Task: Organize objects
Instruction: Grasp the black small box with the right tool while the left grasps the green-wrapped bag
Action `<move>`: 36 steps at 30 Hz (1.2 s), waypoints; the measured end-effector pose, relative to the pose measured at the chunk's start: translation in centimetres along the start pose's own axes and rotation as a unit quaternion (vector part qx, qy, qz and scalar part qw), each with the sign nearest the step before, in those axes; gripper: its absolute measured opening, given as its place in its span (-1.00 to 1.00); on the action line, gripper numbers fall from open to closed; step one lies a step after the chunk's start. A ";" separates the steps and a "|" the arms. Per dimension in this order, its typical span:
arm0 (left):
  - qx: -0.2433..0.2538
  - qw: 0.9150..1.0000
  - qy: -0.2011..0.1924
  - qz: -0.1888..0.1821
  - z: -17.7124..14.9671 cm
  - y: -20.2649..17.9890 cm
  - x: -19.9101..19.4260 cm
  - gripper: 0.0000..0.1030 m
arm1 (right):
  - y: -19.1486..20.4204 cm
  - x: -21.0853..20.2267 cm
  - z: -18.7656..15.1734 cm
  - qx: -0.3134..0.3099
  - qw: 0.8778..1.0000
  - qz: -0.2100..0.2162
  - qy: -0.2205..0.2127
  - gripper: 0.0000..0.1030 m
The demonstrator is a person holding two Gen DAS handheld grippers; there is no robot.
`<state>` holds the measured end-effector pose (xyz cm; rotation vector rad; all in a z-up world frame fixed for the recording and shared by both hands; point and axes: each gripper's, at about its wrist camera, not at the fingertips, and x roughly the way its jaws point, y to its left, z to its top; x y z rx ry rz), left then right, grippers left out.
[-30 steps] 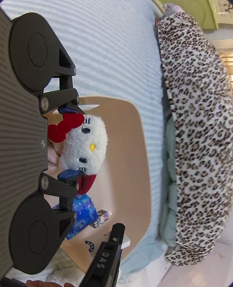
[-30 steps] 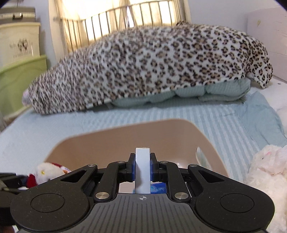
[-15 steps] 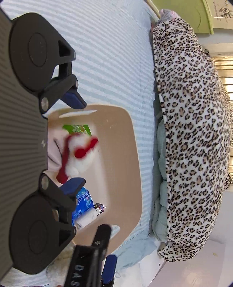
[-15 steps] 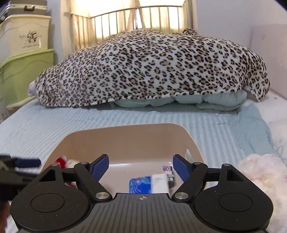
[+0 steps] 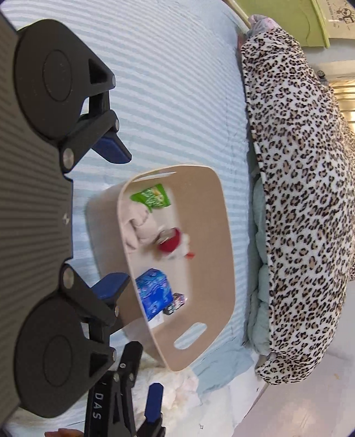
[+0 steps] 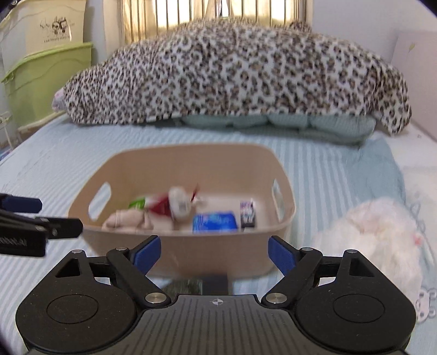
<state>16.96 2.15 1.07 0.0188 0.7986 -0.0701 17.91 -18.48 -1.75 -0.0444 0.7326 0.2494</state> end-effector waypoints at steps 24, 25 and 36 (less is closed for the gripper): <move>-0.034 0.996 0.073 -0.036 -2.0 -3.1 6.6 0.69 | -3.2 4.7 -4.6 -0.006 0.995 -0.026 0.094 0.68; -0.038 0.996 0.075 -0.040 -1.9 -3.4 6.9 0.69 | -3.4 4.8 -4.8 -0.006 0.995 -0.028 0.096 0.68; -0.058 0.990 0.112 -0.059 -3.7 -6.4 11.7 0.69 | -5.1 5.9 -5.6 -0.001 0.990 -0.047 0.130 0.68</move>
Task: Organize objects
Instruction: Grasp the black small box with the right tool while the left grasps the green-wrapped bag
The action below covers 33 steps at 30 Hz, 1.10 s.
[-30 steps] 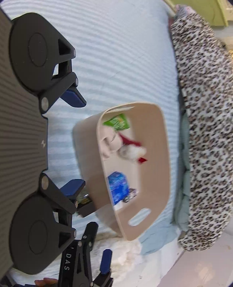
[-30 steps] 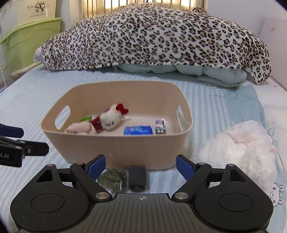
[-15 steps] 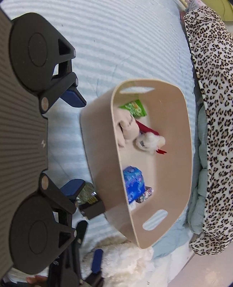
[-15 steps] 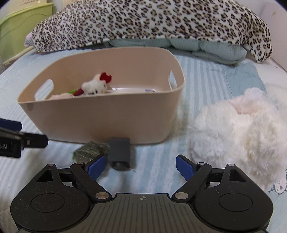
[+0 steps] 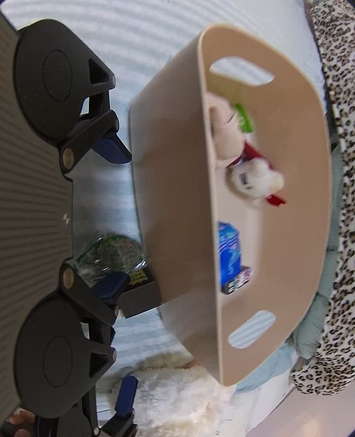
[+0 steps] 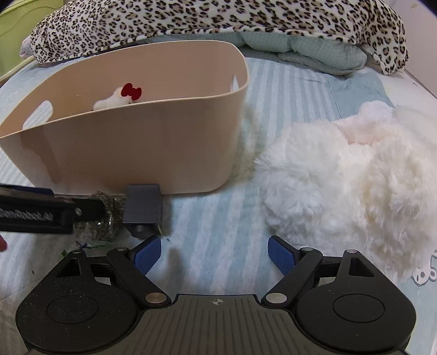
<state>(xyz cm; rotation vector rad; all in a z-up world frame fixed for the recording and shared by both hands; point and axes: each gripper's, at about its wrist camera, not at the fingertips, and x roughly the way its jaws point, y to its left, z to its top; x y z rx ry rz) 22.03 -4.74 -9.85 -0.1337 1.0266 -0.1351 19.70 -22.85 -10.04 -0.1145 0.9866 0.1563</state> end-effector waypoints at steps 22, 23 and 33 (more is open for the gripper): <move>-0.016 0.997 0.023 -0.068 -0.2 1.7 -0.5 -0.45 | 1.4 0.9 0.4 -0.019 1.000 0.016 0.009 0.68; -0.016 0.997 0.022 -0.067 -0.2 2.0 -0.7 -0.46 | 1.5 0.9 0.4 -0.019 1.000 0.018 0.008 0.68; 0.021 0.999 0.020 -0.021 -0.4 3.8 -2.1 -0.46 | 2.5 1.3 1.3 -0.011 0.998 0.059 -0.010 0.65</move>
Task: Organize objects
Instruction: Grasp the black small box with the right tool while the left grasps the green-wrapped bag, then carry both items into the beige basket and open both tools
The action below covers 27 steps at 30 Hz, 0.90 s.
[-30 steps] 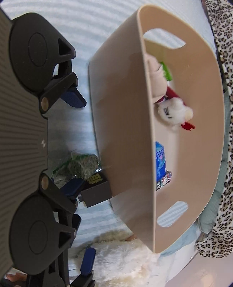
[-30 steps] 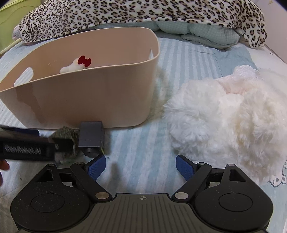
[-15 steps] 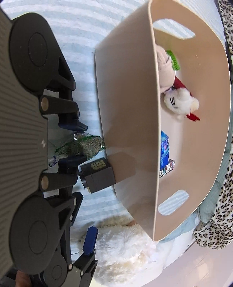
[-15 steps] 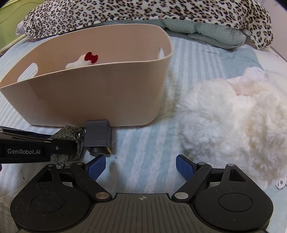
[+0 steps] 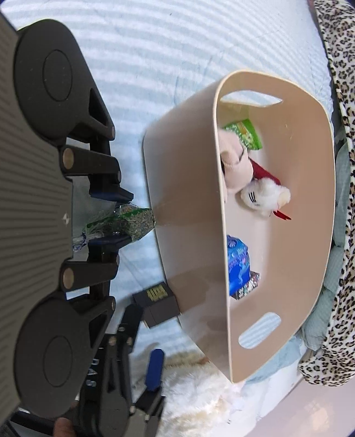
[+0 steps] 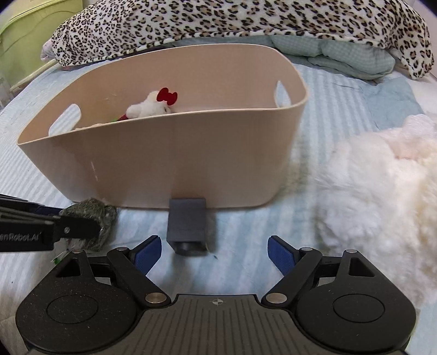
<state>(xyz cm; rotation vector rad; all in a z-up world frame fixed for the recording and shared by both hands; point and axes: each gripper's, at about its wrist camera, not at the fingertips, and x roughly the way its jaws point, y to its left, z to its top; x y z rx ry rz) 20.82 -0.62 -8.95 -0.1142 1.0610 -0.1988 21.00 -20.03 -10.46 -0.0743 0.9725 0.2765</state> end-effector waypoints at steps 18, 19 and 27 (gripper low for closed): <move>0.033 0.999 -0.029 0.004 -0.9 0.1 -2.8 -0.47 | 2.3 -0.3 0.5 -0.023 1.000 0.004 -0.004 -0.44; 0.034 0.999 -0.038 0.008 -0.9 0.2 -3.4 -0.47 | 2.2 -1.1 0.5 -0.024 1.000 0.004 -0.011 -0.44; 0.048 0.992 -0.111 0.020 -0.8 0.2 -8.8 -0.47 | 1.4 -8.2 0.9 -0.020 0.995 0.009 -0.096 -0.44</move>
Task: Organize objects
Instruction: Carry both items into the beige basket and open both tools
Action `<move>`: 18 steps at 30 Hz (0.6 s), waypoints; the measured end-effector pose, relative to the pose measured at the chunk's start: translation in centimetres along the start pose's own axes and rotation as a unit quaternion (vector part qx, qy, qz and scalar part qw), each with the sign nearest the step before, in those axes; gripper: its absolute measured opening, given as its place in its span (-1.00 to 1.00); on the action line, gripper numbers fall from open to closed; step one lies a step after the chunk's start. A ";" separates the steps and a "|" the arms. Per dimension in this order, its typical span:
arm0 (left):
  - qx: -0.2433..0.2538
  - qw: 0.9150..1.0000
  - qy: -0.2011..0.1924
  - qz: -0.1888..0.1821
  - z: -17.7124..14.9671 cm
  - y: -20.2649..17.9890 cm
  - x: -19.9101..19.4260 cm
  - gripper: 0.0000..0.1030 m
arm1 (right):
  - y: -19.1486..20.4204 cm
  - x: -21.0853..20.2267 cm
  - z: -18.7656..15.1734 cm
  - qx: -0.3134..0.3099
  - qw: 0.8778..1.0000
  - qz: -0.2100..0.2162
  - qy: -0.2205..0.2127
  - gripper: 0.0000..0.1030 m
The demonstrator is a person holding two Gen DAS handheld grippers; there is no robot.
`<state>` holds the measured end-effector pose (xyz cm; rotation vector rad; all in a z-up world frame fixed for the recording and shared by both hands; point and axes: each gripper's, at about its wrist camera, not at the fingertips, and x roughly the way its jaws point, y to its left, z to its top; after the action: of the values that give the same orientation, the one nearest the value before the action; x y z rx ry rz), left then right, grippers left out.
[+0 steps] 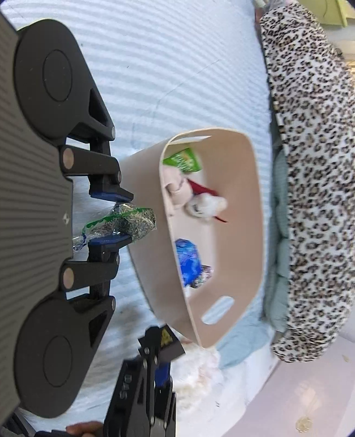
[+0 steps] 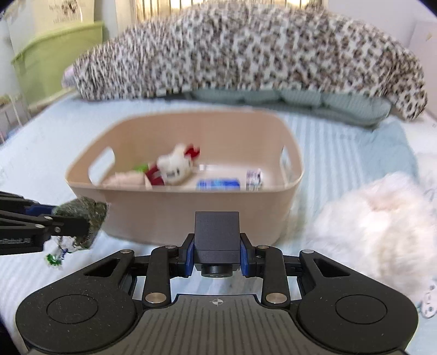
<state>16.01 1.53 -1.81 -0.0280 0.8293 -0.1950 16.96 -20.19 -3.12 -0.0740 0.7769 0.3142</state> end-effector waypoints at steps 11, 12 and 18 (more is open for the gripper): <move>-0.003 0.997 -0.072 0.013 2.8 -0.1 -3.3 -0.48 | -0.5 -3.9 3.2 0.049 0.994 -0.005 -0.099 -0.44; -0.007 0.997 -0.077 0.014 3.1 0.0 -3.3 -0.48 | -0.5 -3.7 3.4 0.054 0.993 -0.003 -0.103 -0.44; -0.018 0.994 -0.104 0.030 5.1 0.8 -2.6 -0.48 | -0.2 -1.8 4.8 0.066 0.991 0.002 -0.119 -0.44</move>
<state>18.17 2.50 3.44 -0.0568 0.6248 -0.1175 19.10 -19.92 1.58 0.0888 0.5586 0.2686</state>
